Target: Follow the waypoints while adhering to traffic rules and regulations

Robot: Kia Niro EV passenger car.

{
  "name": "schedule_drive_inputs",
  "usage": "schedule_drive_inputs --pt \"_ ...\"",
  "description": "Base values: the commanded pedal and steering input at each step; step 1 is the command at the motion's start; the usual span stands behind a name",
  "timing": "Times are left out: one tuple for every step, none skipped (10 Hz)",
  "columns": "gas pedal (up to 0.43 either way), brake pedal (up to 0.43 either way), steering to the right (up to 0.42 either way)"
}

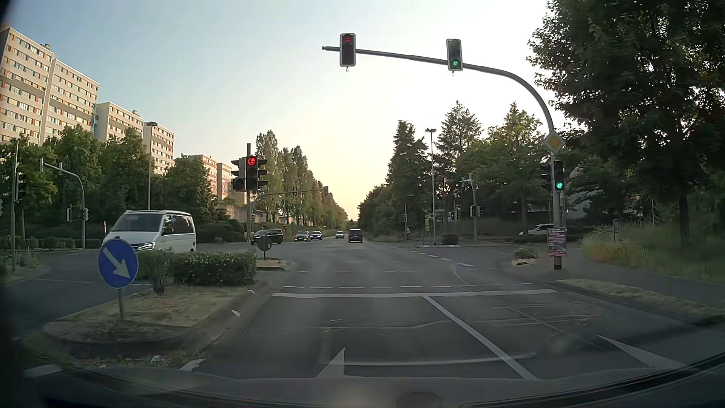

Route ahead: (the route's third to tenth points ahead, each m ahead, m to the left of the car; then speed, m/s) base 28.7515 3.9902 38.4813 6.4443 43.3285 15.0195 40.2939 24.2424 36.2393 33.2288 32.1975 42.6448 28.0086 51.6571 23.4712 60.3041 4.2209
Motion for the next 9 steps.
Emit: schedule_drive_inputs --pt "0.000 0.256 -0.077" --pt "0.000 0.256 -0.088" --pt "0.000 0.256 -0.095" --pt "0.000 0.256 -0.098" --pt "0.000 0.256 -0.100" --pt "0.000 0.256 -0.101" --pt "0.000 0.256 -0.102" --pt "0.000 0.256 -0.103" --pt "0.000 0.256 -0.103"
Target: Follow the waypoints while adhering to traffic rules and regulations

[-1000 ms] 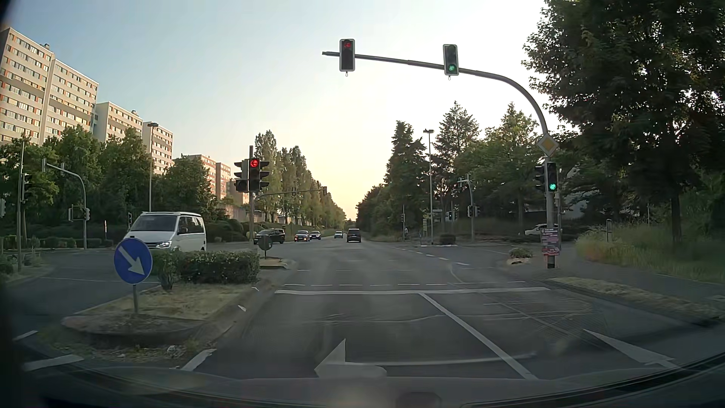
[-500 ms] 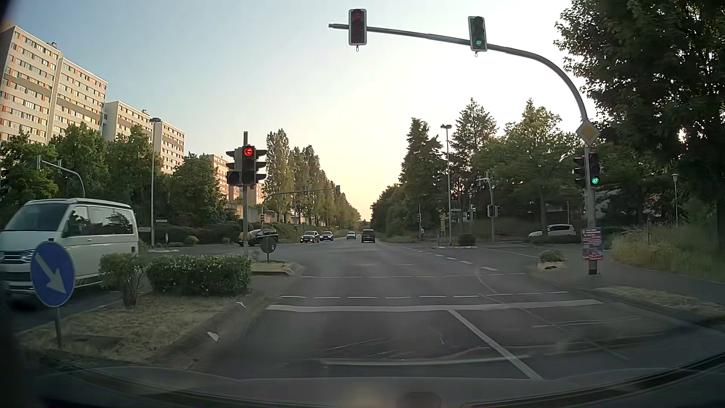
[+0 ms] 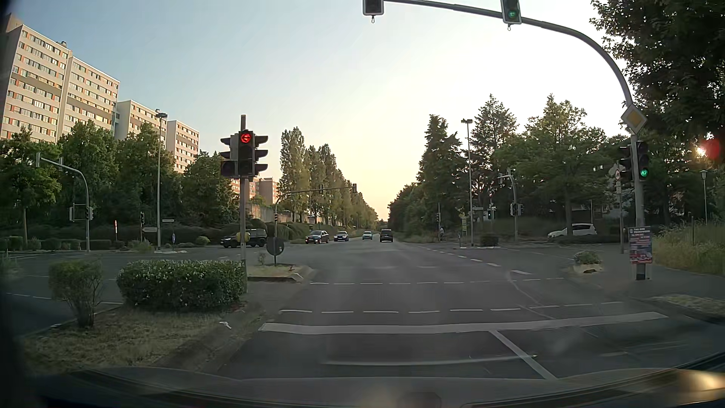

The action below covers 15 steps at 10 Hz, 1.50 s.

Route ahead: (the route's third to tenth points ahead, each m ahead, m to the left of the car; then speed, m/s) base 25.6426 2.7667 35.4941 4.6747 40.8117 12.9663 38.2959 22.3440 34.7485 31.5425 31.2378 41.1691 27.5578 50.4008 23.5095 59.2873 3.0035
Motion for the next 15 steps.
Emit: schedule_drive_inputs --pt "0.000 0.262 -0.104" --pt "0.000 0.256 -0.104" --pt "0.000 0.256 -0.104" --pt "0.000 0.256 -0.100" --pt "0.000 0.256 -0.087" --pt "0.000 0.256 -0.066" --pt "0.000 0.256 -0.050" --pt "0.000 0.256 -0.036" --pt "0.000 0.256 -0.022" --pt "0.000 0.256 -0.013" --pt "0.000 0.256 -0.010" --pt "0.000 0.256 -0.009" --pt "0.000 0.256 -0.008" --pt "0.000 0.256 -0.007" --pt "0.000 0.256 -0.006"
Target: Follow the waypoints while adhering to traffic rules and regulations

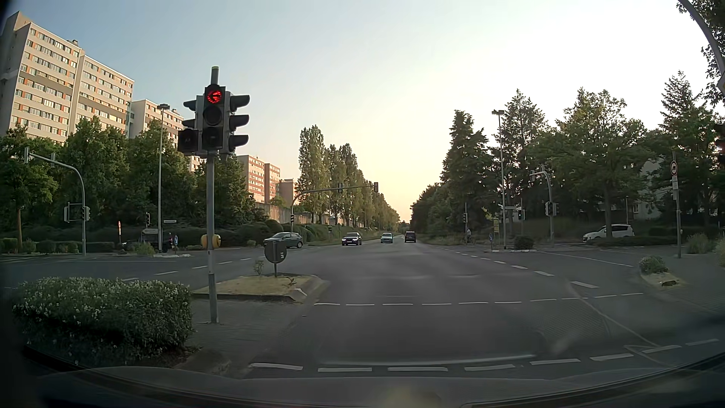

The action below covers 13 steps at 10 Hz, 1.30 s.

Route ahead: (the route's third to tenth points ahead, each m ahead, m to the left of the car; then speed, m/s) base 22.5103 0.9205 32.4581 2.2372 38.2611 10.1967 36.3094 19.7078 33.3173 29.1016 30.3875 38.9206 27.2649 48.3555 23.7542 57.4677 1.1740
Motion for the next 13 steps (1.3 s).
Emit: schedule_drive_inputs --pt "0.000 0.262 -0.004" --pt "0.000 0.262 -0.004" --pt "0.000 0.256 -0.004" --pt "0.000 0.256 -0.004" --pt "0.000 0.256 -0.004" --pt "0.000 0.256 -0.004" --pt "0.000 0.256 -0.004" --pt "0.000 0.256 -0.004" --pt "0.000 0.262 -0.004" --pt "0.000 0.256 -0.004" --pt "0.000 0.256 -0.004" --pt "0.000 0.256 -0.004" --pt "0.000 0.256 -0.004"
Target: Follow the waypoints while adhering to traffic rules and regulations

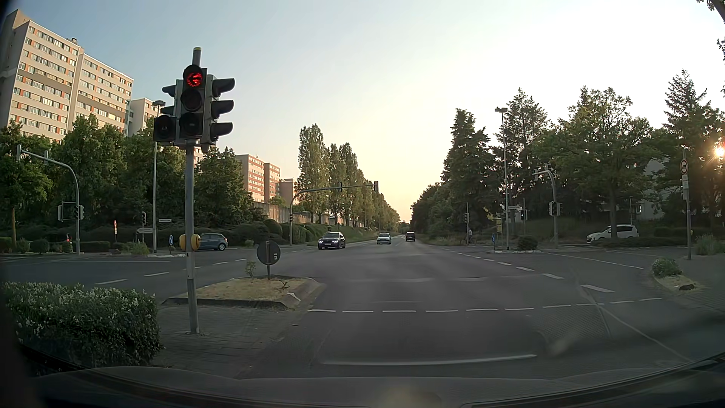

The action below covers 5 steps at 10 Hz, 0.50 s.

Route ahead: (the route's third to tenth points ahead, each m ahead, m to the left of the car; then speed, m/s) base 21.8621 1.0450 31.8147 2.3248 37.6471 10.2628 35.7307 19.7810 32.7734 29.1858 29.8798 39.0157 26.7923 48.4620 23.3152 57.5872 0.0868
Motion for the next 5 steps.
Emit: schedule_drive_inputs --pt "0.000 0.256 -0.004" --pt "0.000 0.256 -0.004" --pt "0.000 0.256 -0.004" --pt "0.000 0.256 -0.004" --pt "0.000 0.256 -0.004"
